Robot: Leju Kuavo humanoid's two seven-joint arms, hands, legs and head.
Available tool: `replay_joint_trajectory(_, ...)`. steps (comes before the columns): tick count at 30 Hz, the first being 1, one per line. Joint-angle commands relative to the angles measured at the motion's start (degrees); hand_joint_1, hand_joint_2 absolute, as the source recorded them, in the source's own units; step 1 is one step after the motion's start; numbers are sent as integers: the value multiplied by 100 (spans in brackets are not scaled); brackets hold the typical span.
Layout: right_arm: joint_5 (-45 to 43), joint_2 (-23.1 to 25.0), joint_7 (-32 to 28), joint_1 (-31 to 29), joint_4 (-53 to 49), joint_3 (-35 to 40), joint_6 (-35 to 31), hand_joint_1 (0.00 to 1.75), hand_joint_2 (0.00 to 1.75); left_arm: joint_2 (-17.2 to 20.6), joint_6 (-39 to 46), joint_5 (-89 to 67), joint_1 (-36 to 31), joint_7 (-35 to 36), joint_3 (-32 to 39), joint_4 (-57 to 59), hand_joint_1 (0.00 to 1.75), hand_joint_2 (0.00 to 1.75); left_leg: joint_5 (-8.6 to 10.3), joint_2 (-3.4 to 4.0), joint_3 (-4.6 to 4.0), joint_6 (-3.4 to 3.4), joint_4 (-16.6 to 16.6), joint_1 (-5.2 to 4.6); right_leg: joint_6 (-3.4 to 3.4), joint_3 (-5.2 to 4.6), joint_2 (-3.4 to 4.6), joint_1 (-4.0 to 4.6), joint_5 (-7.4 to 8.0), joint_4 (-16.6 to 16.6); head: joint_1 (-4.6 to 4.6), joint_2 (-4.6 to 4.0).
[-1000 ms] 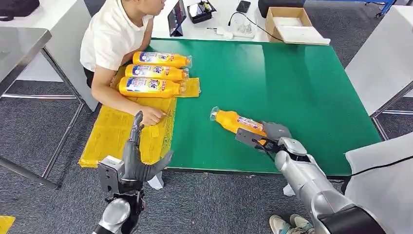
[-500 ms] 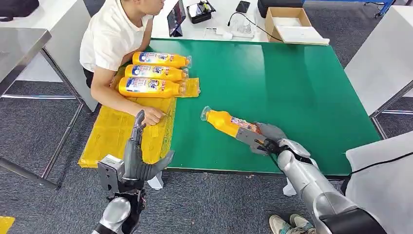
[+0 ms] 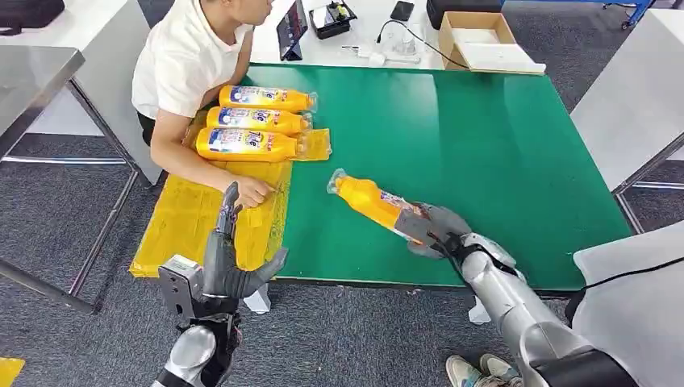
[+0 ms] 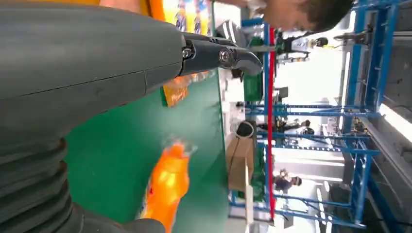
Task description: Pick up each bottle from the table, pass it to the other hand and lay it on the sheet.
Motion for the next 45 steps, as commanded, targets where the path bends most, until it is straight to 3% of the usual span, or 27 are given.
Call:
replay_joint_trajectory(1,-1272,90,-377,1491,-2663,183,-326,175,175,-105,-645,1952,177,885,88,328,0,175,-5,0,10,-6,-7,3,-8,11,-2,3,-6,-6,-2,0)
replay_joint_trajectory(4,-1506,110,-384,1866,-3501,481,-456,175,175,-67,-492,2009,148,872,-13,513,0,175,-5,-9,-10,-5,-6,2,-7,-4,-2,2,-8,-3,2,0)
replay_joint_trajectory(5,-1537,135,-590,1750,-3428,881,77,175,175,288,-1377,1732,-67,571,-610,536,0,175,-22,-3,20,-12,-7,4,-18,22,1,5,-25,-1,2,0)
replay_joint_trajectory(6,-1499,344,-600,1693,-3258,1080,-54,175,175,174,-1459,1769,-80,632,-591,562,0,175,-10,3,-14,-7,-4,5,-11,-14,7,4,-11,-1,-2,0)
replay_joint_trajectory(10,-1562,536,-753,1674,-3172,1326,-436,175,175,18,-1608,2317,-70,798,-341,516,0,175,-16,12,-16,-10,-4,4,-17,-20,14,4,-17,5,-2,0)
replay_joint_trajectory(17,-1602,438,-743,1661,-3080,1392,-497,175,175,85,-1694,2484,-86,855,-413,367,0,175,-9,-5,-25,-7,-4,3,-12,-26,-1,2,-14,1,0,0)
replay_joint_trajectory(24,-1237,495,-669,1391,-2476,2018,-364,175,175,142,-1913,2423,-94,771,-740,115,0,175,-7,2,-35,-7,-3,1,-11,-35,5,1,-10,2,0,0)
replay_joint_trajectory(30,-1030,549,-653,1309,-2526,2263,-502,175,175,107,-1943,2526,-181,834,-699,281,0,175,-15,8,-16,-12,-3,2,-17,-21,9,2,-17,5,2,0)
replay_joint_trajectory(31,-1030,557,-651,1302,-2519,2278,-497,175,175,104,-1945,2526,-190,834,-700,294,0,175,-2,-1,-45,-6,-4,1,-8,-46,0,1,-6,2,0,0)
replay_joint_trajectory(34,-1031,595,-645,1279,-2489,2331,-481,175,175,90,-1951,2537,-237,834,-698,331,0,175,-2,-4,-43,-7,-5,2,-9,-43,-1,2,-7,1,2,0)
replay_joint_trajectory(35,-1031,595,-645,1279,-2489,2331,-481,175,175,90,-1951,2537,-237,834,-698,331,0,175,-16,0,-8,-14,-6,4,-20,-11,1,5,-21,2,0,0)
replay_joint_trajectory(36,-1031,595,-645,1279,-2489,2331,-481,175,175,90,-1951,2537,-237,834,-698,331,0,175,-5,-1,-38,-7,-5,2,-10,-40,0,1,-9,1,2,0)
replay_joint_trajectory(41,-1031,595,-645,1279,-2489,2331,-481,175,175,90,-1951,2537,-237,834,-698,331,0,175,-10,-2,-25,-9,-6,1,-13,-27,1,0,-15,2,-2,0)
replay_joint_trajectory(42,-1037,606,-647,1270,-2471,2348,-488,175,175,36,-1891,2580,-252,846,-646,370,2,175,-6,-4,-39,-7,-4,2,-11,-38,-2,2,-11,2,4,0)
replay_joint_trajectory(43,-976,605,-631,1260,-2480,2392,-524,175,175,28,-1880,2586,-279,865,-649,383,40,175,-2,-7,-42,-7,-6,1,-9,-41,-5,0,-9,0,0,0)
replay_joint_trajectory(44,-915,595,-618,1253,-2501,2435,-581,175,175,36,-1935,2685,-291,959,-656,416,52,175,-8,-7,-30,-9,-4,2,-14,-29,-5,2,-15,1,2,0)
replay_joint_trajectory(45,-833,585,-588,1241,-2535,2480,-667,175,175,58,-1974,2750,-301,1015,-653,448,31,175,-13,-8,-21,-12,-3,4,-17,-20,-7,4,-20,3,2,0)
